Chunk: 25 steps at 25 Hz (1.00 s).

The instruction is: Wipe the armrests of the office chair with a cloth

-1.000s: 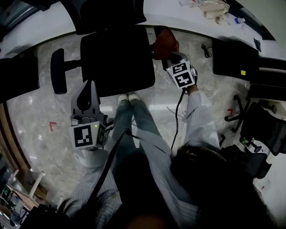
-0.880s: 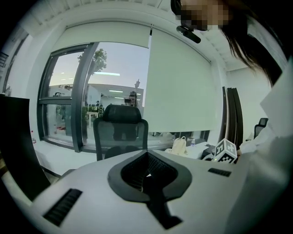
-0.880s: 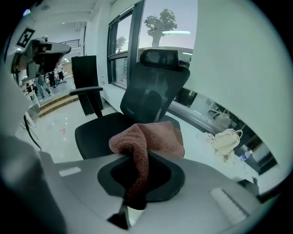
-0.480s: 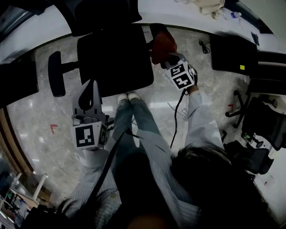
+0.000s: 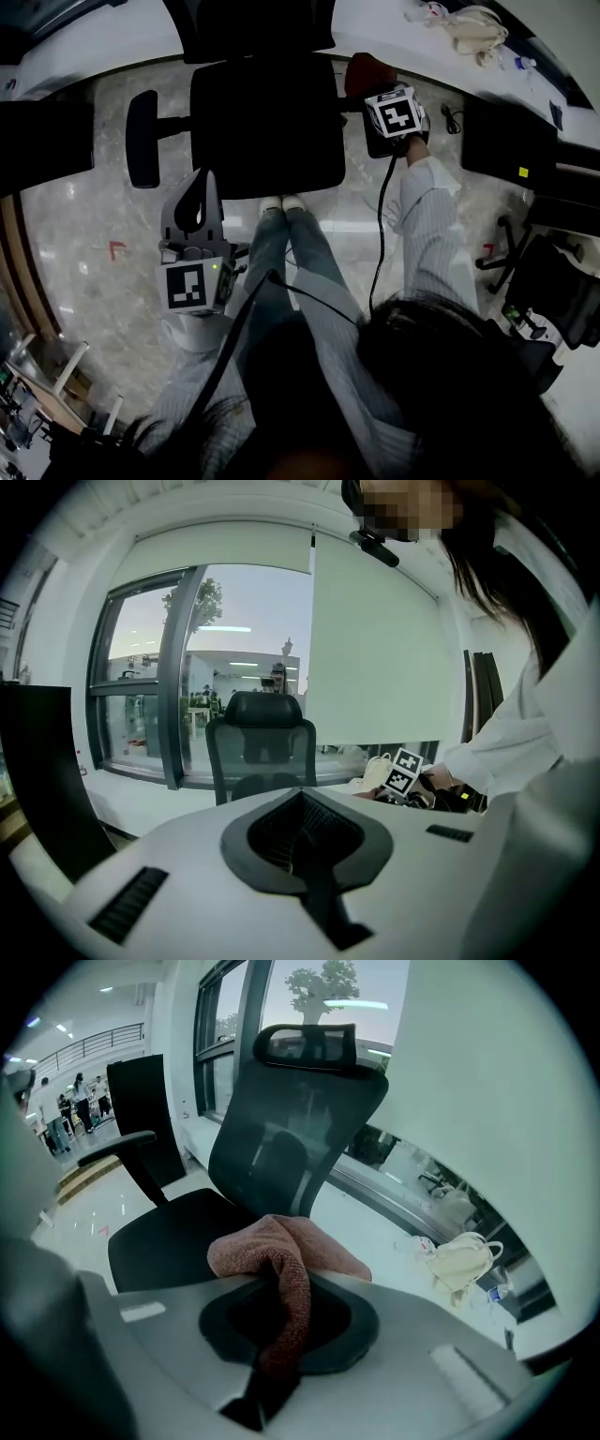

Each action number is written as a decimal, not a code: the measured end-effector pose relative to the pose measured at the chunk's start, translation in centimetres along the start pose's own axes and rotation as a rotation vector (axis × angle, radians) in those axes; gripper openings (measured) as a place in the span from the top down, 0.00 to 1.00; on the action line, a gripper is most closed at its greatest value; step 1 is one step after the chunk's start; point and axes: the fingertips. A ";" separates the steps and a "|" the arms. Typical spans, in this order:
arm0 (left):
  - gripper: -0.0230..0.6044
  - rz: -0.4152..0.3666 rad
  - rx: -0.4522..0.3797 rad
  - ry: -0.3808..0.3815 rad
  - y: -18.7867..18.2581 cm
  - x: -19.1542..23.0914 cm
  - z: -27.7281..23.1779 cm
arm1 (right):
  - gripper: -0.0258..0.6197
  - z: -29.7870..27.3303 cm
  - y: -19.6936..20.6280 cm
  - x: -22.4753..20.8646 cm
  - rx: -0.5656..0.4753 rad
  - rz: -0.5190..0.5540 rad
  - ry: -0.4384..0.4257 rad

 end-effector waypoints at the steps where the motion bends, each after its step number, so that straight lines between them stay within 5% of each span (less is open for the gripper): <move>1: 0.96 -0.006 -0.002 -0.003 -0.1 0.2 0.1 | 0.92 0.0 -0.1 0.0 -0.001 -0.009 0.003; 17: 0.96 -0.027 -0.099 0.067 -4.7 -5.2 -0.9 | 0.92 12.8 8.2 7.8 -0.112 -0.080 -0.028; 22: 0.96 -0.025 -0.119 0.108 -4.4 -7.6 -0.2 | 0.92 13.1 8.1 7.1 -0.140 -0.149 -0.024; 25: 0.96 -0.051 -0.128 0.093 -5.6 -8.1 0.7 | 0.92 16.4 5.6 6.6 -0.277 -0.240 -0.018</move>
Point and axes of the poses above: the fingertips, and each gripper's own axes: z backward along the fingers, x to its left, y out of its underside, and after that the axes turned 9 degrees about -x, right-handed
